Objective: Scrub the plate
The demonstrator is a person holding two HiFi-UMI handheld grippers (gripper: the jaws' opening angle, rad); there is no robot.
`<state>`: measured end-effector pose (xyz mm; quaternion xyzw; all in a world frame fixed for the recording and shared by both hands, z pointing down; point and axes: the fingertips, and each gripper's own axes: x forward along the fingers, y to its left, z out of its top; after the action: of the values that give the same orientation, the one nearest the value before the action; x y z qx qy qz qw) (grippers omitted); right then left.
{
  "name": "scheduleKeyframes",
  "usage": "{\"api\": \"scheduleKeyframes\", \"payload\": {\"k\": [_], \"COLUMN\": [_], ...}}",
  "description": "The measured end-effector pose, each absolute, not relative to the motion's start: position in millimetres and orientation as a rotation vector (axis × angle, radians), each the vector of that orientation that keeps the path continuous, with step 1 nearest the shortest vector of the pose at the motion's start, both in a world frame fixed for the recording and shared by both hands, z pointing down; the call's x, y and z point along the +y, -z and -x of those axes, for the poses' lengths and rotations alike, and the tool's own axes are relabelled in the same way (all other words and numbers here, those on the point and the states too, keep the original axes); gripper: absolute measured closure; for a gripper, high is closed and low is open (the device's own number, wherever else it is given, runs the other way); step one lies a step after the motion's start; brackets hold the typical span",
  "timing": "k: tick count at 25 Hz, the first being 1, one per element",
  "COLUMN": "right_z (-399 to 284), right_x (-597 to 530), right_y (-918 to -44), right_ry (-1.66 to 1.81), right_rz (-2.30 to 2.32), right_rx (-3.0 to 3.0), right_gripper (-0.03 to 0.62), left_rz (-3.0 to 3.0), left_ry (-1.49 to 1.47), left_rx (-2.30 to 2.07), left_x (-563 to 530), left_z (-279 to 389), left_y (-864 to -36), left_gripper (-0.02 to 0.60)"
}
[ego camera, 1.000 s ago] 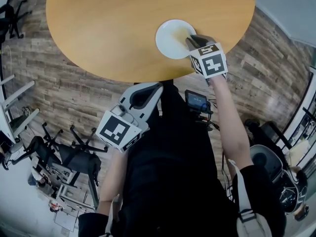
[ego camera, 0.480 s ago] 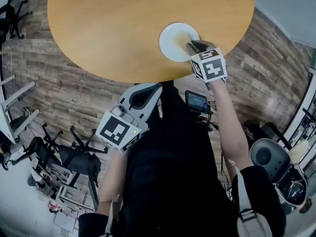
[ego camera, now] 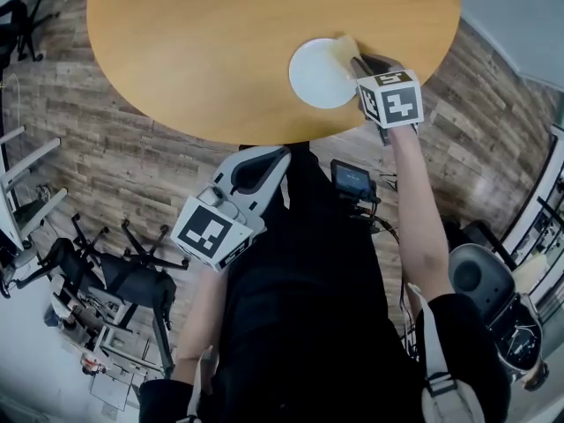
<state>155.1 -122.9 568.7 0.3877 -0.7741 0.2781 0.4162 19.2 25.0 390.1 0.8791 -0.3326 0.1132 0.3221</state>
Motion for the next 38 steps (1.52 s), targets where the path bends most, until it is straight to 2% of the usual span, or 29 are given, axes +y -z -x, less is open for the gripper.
{"api": "scheduleKeyframes", "payload": {"k": [6, 20, 29, 38], "right_z": [-153.2, -99.6, -63.3, -64.6], "right_x": [-122.7, -130.0, -95.8, -55.8], "right_y": [-570.4, -565.7, -563.6, -564.4], "right_ry": [-0.700, -0.558, -0.497, -0.528], "right_rz": [-0.983, -0.871, -0.712, -0.657], "right_rx": [-1.942, -1.967, -1.988, -1.993], "right_gripper": [0.546, 0.546, 0.546, 0.546], "left_rz": [-2.309, -2.291, -2.285, -2.288], "left_ry": [-0.302, -0.299, -0.285, -0.286], "left_rx": [-0.871, -0.891, -0.899, -0.892], "left_x": [24.2, 27.3, 28.0, 29.7], "left_z": [-18.1, -12.7, -9.4, -11.3], "left_y": [-390.9, -390.2, -387.7, -389.7], "left_gripper": [0.569, 0.569, 0.569, 0.569]}}
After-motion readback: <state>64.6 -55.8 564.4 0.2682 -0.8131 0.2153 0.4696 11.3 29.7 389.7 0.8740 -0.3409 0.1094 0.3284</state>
